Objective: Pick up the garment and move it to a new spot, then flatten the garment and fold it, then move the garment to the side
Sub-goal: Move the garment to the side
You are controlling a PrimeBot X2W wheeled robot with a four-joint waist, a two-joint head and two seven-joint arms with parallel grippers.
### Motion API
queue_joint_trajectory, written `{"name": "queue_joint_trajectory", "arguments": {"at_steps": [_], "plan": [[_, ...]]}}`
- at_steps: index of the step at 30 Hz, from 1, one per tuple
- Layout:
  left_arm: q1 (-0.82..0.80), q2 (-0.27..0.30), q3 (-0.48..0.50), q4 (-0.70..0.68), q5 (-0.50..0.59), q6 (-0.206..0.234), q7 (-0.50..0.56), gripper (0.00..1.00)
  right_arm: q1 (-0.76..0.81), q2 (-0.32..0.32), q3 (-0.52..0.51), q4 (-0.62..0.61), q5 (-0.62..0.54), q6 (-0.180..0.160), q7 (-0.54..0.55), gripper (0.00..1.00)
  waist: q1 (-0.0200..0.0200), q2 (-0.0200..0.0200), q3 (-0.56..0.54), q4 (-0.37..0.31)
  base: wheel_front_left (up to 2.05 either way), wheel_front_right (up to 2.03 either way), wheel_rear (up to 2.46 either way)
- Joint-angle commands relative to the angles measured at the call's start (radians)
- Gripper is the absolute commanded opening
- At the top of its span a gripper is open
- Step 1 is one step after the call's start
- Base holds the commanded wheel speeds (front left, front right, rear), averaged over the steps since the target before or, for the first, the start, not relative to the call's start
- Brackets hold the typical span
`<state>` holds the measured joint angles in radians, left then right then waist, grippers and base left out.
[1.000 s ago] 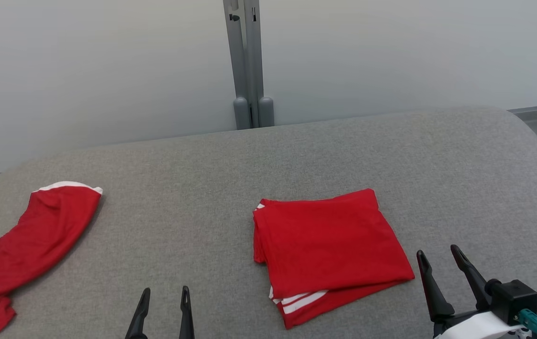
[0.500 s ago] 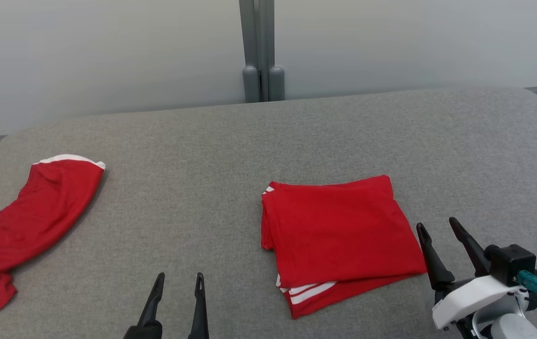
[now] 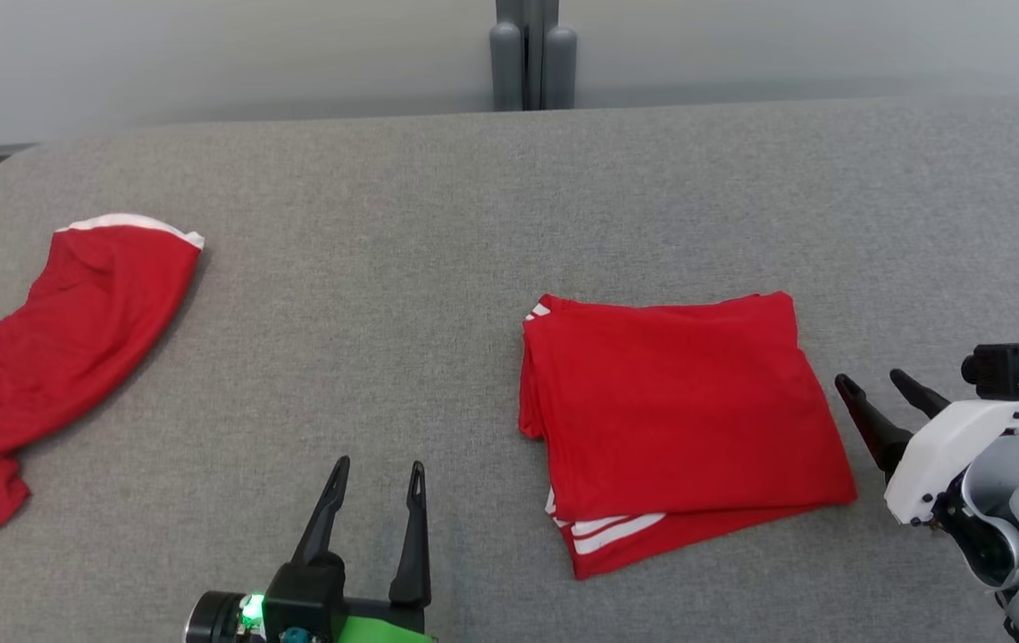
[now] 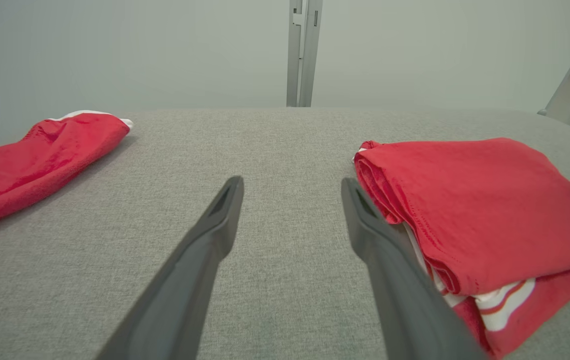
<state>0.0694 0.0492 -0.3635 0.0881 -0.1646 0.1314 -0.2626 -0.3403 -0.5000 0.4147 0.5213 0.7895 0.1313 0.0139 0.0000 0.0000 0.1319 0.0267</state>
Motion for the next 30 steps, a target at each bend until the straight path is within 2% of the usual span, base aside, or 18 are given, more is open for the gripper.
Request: {"name": "queue_joint_trajectory", "arguments": {"at_steps": [1,5,6,7,8,9,15,22,30], "plan": [[-0.025,0.003,-0.006,0.001,0.002,0.008,-0.003,1.00,-0.022,-0.015,0.028,0.002,0.033,-0.001,0.014,1.00,0.0000,0.0000,0.052,0.032,0.00,0.00,0.00],[-0.051,0.003,-0.020,0.001,-0.006,0.020,-0.003,1.00,-0.049,-0.041,0.104,0.001,0.131,-0.001,0.049,1.00,0.0000,0.0000,0.087,0.043,0.00,0.00,0.00],[-0.055,0.003,-0.024,0.001,-0.008,0.023,-0.003,1.00,-0.055,-0.045,0.121,-0.002,0.150,-0.001,0.054,0.96,0.0000,0.0000,0.094,0.044,0.00,0.00,0.00],[-0.061,0.003,-0.028,0.000,-0.009,0.028,-0.003,1.00,-0.063,-0.053,0.143,-0.005,0.170,-0.001,0.056,0.47,0.0000,0.0000,0.102,0.044,0.00,0.00,0.00],[-0.066,0.003,-0.032,0.000,-0.010,0.030,-0.003,1.00,-0.069,-0.059,0.156,-0.005,0.180,-0.001,0.053,0.38,0.0000,0.0000,0.108,0.043,0.00,0.00,0.00],[-0.071,0.003,-0.037,0.000,-0.014,0.033,-0.003,1.00,-0.077,-0.067,0.174,-0.003,0.190,-0.001,0.045,0.00,0.0000,0.0000,0.115,0.042,0.00,0.00,0.00],[-0.106,0.003,-0.051,-0.020,-0.016,0.043,-0.003,1.00,-0.163,-0.129,0.226,0.033,0.192,-0.002,-0.047,0.00,0.0000,0.0000,0.165,0.007,0.00,0.00,0.00],[-0.189,0.003,-0.069,-0.088,0.047,0.043,-0.002,1.00,-0.358,-0.212,0.238,0.109,0.215,-0.002,-0.124,0.00,0.0000,0.0000,0.303,-0.101,0.00,0.00,0.00],[-0.292,0.009,-0.104,-0.138,0.127,0.026,-0.002,1.00,-0.519,-0.357,0.208,0.179,0.302,-0.002,-0.168,0.00,0.0000,0.0000,0.465,-0.194,0.00,0.00,0.00]]}}
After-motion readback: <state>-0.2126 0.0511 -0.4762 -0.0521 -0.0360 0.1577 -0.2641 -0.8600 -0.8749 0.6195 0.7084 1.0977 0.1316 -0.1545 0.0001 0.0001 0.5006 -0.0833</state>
